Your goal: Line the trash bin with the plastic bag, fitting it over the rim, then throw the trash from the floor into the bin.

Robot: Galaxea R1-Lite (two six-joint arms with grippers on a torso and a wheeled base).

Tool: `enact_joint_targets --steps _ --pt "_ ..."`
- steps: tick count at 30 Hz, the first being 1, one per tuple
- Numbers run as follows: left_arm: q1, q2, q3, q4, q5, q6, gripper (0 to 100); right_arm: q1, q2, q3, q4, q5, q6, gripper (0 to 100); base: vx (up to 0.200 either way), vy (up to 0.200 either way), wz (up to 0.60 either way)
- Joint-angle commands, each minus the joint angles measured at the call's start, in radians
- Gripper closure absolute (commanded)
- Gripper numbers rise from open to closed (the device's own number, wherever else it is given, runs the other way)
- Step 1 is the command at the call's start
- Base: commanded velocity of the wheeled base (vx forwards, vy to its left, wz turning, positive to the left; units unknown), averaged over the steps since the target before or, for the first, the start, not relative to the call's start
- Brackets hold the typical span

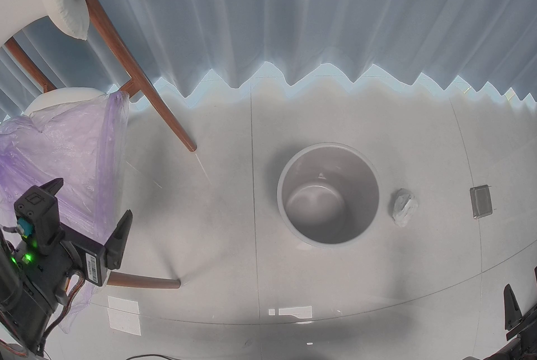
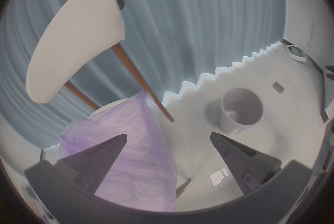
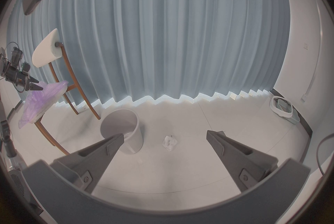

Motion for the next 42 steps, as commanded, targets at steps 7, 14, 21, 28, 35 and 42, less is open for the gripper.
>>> enact_joint_targets --steps 7,14,21,28,35,42 --pt "0.156 0.114 0.022 -0.044 -0.062 -0.06 0 -0.001 -0.017 0.018 -0.001 0.0 0.0 0 0.0 0.0 0.0" --pt "0.206 0.145 0.025 -0.038 -0.177 -0.112 0 0.0 -0.017 0.018 -0.001 0.0 0.001 0 0.0 0.0 0.0" --pt "0.283 0.179 0.024 -0.039 -0.157 -0.103 0 0.0 -0.017 0.018 0.001 -0.001 0.001 0 0.0 0.0 0.0" --pt "0.323 0.186 0.042 -0.038 -0.155 -0.099 0 0.0 -0.017 0.018 -0.001 -0.001 0.001 0 0.0 0.0 0.0" --pt "0.369 0.222 0.033 -0.047 -0.155 -0.062 0 -0.001 -0.017 0.018 -0.001 0.0 0.001 0 0.0 0.0 0.0" --pt "0.39 0.237 0.038 -0.047 -0.155 -0.043 0 0.0 -0.017 0.018 -0.001 0.0 0.001 0 0.0 0.0 0.0"
